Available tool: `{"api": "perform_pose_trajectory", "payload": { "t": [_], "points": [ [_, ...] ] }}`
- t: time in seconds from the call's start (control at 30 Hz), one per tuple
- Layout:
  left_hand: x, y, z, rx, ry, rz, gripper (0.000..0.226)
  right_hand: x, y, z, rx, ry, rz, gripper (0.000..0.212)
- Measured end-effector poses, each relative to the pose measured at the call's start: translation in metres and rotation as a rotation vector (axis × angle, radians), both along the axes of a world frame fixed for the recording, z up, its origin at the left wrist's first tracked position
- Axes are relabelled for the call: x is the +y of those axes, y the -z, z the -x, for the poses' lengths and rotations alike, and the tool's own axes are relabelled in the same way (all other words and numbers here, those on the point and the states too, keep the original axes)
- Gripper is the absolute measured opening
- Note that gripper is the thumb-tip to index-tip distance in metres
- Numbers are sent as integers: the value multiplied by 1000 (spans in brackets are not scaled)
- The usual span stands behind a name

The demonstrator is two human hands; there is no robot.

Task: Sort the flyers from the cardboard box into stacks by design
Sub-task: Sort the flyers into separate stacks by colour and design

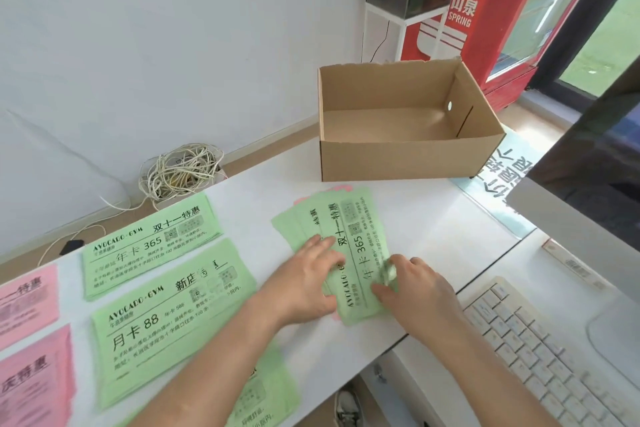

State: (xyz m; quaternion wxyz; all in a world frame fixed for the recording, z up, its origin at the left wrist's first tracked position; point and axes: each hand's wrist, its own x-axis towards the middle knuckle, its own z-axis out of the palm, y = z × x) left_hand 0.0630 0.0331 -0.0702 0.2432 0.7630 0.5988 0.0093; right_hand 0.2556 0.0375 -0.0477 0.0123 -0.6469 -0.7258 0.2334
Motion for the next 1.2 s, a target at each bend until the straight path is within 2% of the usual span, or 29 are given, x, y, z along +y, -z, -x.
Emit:
{"api": "perform_pose_trajectory", "payload": {
  "t": [0.07, 0.17, 0.2, 0.27, 0.33, 0.5, 0.6, 0.7, 0.8, 0.97, 1.03, 1.1, 1.2],
  "points": [
    [10, -6, 4, -32, 9, -28, 51, -13, 0, -1, 68, -21, 37, 38],
    [4, -11, 0, 41, 13, -157, 46, -25, -2, -1, 154, -56, 84, 31],
    [-6, -10, -4, 65, 24, -134, 54, -25, -2, -2, 149, -75, 84, 29],
    [-26, -7, -13, 127, 53, -39, 88, -23, 0, -5, 119, -110, 80, 29],
    [-38, -5, -20, 226, 61, -15, 99, -21, 3, -9, 113, -142, 99, 32],
    [-36, 2, -18, 245, 24, -159, 60, -20, 4, -11, 209, -122, 112, 43],
    [-32, 6, -10, 165, 6, -168, 53, -17, 3, -8, 281, -66, 121, 51],
    [-16, -2, -2, 23, -103, -173, 54, -17, 1, 1, 148, -101, 36, 56],
    [22, -10, 11, 36, -204, -186, 66, -17, 0, 10, -70, -244, -118, 53],
    [75, -8, 27, 88, -381, -23, 98, 1, 2, 18, -107, -323, -80, 48],
    [82, -9, 23, 108, -439, 11, 95, 8, 1, 18, -114, -336, -73, 58],
    [83, -8, 19, 79, -464, 3, 82, 13, 2, 18, -125, -338, -56, 72],
    [70, -11, 14, -92, -471, -119, 63, 19, 4, 19, -108, -322, -63, 76]
  ]
}}
